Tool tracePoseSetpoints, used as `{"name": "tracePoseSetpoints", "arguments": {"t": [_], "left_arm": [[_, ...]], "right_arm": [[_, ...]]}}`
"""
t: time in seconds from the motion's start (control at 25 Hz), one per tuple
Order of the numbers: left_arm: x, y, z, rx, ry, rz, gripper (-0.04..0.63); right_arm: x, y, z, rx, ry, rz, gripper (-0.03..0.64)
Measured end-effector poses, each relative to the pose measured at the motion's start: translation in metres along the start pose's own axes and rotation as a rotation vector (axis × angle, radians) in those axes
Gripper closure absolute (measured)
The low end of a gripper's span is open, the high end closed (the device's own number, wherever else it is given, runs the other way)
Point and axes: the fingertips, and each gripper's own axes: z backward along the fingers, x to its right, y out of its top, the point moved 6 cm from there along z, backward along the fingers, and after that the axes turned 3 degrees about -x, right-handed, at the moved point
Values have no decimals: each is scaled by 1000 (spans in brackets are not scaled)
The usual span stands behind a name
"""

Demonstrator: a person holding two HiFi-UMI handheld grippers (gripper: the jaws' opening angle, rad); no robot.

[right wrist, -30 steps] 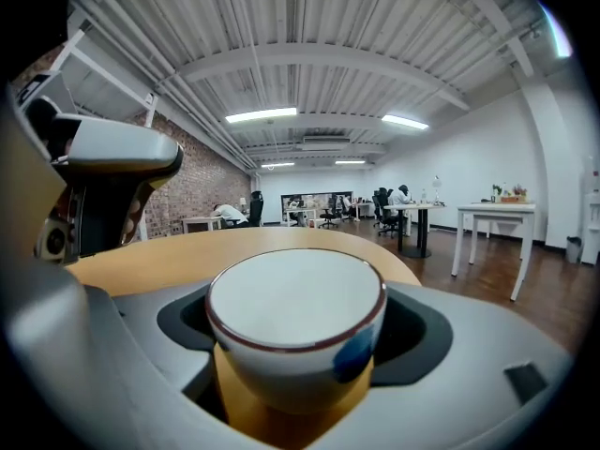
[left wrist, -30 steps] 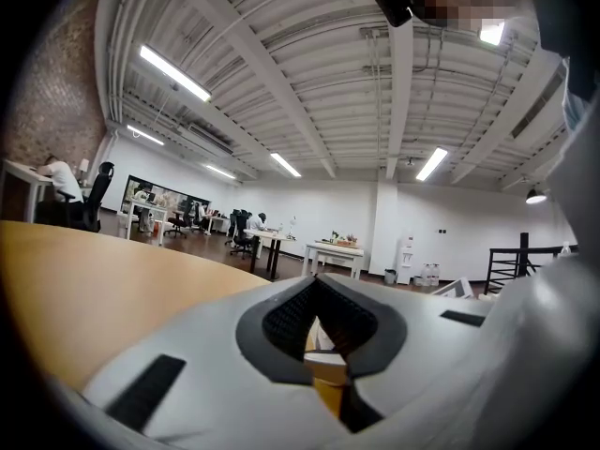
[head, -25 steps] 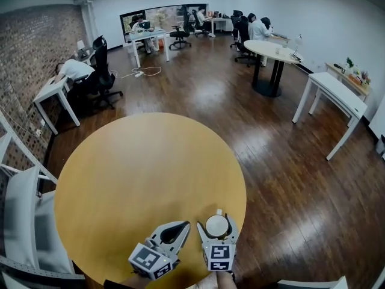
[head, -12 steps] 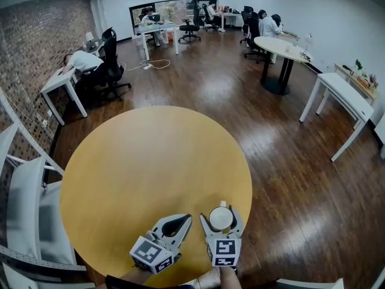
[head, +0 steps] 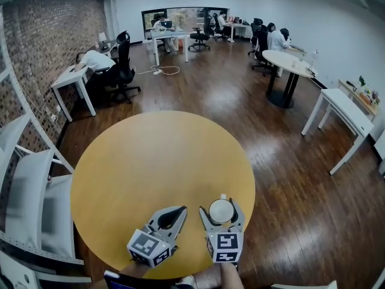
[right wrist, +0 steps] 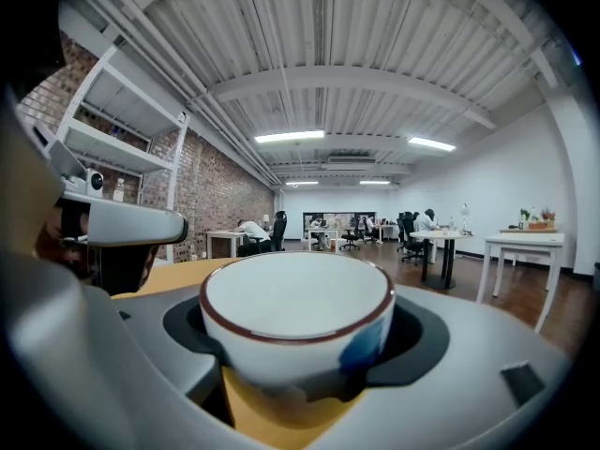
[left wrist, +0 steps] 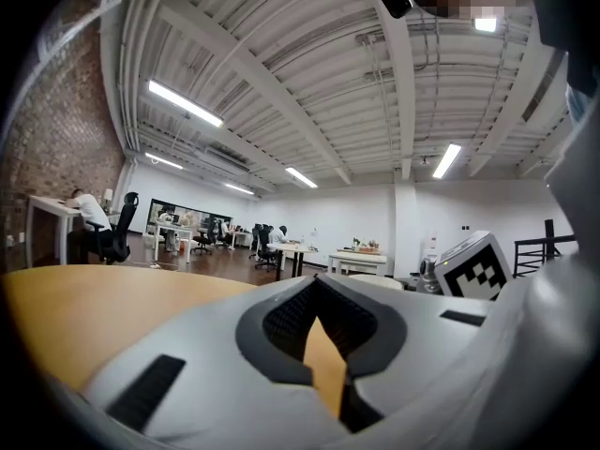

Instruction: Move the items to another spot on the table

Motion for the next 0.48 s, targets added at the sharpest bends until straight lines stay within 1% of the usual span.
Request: {"name": "tracePoseSetpoints", "arguments": {"t": [0.12,0.24,0.48], "left_arm": [[-3,14,22,12,25,-5,577],[-11,27,40,29,54,-33,575],[-29,33,67,25,95,-52,575]], "right_arm": [[-17,24,10,7,26,7,213],[-35,46,12,26,44,24,213],[-69,71,10,42,95,62,213]]}}
